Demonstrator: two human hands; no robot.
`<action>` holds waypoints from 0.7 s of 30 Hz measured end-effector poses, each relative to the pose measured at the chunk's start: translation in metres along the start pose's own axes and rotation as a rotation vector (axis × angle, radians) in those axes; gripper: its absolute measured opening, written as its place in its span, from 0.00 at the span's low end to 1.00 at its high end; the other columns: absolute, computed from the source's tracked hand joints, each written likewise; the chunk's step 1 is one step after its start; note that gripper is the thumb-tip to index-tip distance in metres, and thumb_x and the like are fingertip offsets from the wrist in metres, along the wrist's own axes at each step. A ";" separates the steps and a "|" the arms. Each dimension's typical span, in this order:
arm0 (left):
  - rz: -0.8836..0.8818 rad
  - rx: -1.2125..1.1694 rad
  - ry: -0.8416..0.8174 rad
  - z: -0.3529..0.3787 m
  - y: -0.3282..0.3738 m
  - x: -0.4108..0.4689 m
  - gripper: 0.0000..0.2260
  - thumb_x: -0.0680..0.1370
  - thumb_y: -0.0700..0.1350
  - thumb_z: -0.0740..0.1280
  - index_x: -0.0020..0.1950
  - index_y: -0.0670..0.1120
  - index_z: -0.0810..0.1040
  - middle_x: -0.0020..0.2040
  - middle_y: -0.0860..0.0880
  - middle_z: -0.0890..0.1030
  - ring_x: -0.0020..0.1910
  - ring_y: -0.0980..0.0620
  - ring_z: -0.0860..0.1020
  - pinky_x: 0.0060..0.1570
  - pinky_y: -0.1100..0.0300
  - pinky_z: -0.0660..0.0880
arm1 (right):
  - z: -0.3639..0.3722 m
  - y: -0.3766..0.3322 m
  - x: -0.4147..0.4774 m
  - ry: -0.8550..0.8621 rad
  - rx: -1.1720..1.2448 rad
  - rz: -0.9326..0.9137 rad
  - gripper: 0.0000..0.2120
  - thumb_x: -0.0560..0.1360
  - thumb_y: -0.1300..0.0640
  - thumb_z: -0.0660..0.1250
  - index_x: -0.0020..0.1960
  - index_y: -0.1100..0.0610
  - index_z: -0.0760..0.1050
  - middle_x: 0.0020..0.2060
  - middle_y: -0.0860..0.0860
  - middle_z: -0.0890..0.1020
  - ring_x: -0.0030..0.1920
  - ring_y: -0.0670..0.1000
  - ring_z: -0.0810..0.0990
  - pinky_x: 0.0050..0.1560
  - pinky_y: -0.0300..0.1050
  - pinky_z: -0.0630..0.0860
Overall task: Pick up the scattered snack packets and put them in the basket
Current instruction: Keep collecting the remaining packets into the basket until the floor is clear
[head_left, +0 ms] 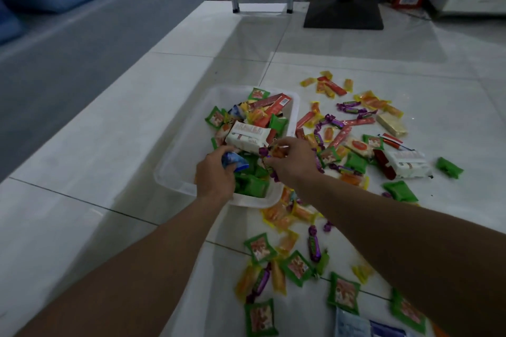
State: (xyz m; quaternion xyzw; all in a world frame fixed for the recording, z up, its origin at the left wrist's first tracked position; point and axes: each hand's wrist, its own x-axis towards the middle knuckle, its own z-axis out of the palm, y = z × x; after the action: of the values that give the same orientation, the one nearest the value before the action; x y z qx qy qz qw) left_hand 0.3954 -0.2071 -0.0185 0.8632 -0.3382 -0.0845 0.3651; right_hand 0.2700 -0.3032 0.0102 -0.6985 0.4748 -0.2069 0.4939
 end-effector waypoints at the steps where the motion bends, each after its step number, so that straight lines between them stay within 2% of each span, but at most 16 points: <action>1: -0.010 0.028 -0.018 0.001 -0.006 0.002 0.16 0.76 0.40 0.69 0.63 0.45 0.77 0.59 0.45 0.80 0.57 0.46 0.78 0.57 0.59 0.71 | 0.007 0.000 0.005 -0.005 0.006 0.010 0.23 0.71 0.63 0.74 0.65 0.59 0.75 0.60 0.56 0.78 0.58 0.55 0.78 0.57 0.49 0.79; 3: -0.012 0.059 -0.052 0.002 -0.017 0.004 0.18 0.76 0.41 0.69 0.67 0.44 0.75 0.61 0.45 0.79 0.59 0.47 0.77 0.60 0.58 0.71 | 0.018 0.000 0.013 -0.018 -0.021 0.011 0.24 0.72 0.63 0.73 0.67 0.58 0.73 0.63 0.55 0.77 0.61 0.54 0.77 0.55 0.39 0.74; 5: -0.017 0.053 -0.063 0.003 -0.025 0.004 0.20 0.76 0.42 0.69 0.68 0.45 0.74 0.62 0.46 0.79 0.60 0.48 0.76 0.60 0.57 0.72 | 0.025 0.000 0.019 -0.022 -0.054 -0.011 0.23 0.74 0.62 0.71 0.68 0.58 0.72 0.65 0.55 0.76 0.62 0.54 0.76 0.52 0.36 0.72; 8: -0.012 0.091 -0.064 0.003 -0.031 0.004 0.20 0.76 0.44 0.69 0.68 0.47 0.74 0.62 0.47 0.78 0.61 0.47 0.75 0.60 0.54 0.73 | 0.033 0.000 0.024 -0.029 -0.093 -0.056 0.23 0.76 0.61 0.69 0.70 0.59 0.70 0.66 0.56 0.75 0.65 0.55 0.75 0.63 0.47 0.74; 11: -0.018 0.093 -0.074 0.002 -0.032 0.001 0.20 0.76 0.45 0.69 0.68 0.48 0.74 0.62 0.47 0.79 0.61 0.47 0.75 0.60 0.51 0.74 | 0.033 0.001 0.024 -0.067 -0.163 -0.113 0.25 0.76 0.59 0.68 0.71 0.59 0.68 0.66 0.57 0.75 0.66 0.56 0.74 0.67 0.53 0.71; 17: 0.023 0.067 -0.077 0.002 -0.005 -0.007 0.19 0.76 0.45 0.69 0.67 0.48 0.75 0.61 0.48 0.79 0.59 0.48 0.76 0.61 0.51 0.73 | -0.004 0.008 0.011 -0.065 -0.278 -0.203 0.21 0.76 0.60 0.67 0.69 0.56 0.72 0.64 0.55 0.78 0.61 0.54 0.78 0.63 0.49 0.74; 21: 0.051 0.033 -0.151 0.007 0.035 -0.017 0.20 0.76 0.47 0.68 0.68 0.50 0.73 0.64 0.48 0.77 0.61 0.47 0.75 0.61 0.50 0.74 | -0.058 0.020 -0.005 -0.036 -0.392 -0.261 0.21 0.78 0.57 0.66 0.70 0.57 0.70 0.66 0.56 0.76 0.64 0.56 0.75 0.63 0.48 0.70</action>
State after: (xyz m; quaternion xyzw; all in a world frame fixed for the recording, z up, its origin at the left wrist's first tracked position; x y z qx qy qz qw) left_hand 0.3614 -0.2180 -0.0014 0.8515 -0.3880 -0.1346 0.3261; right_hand 0.2144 -0.3286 0.0177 -0.8402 0.4025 -0.1602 0.3262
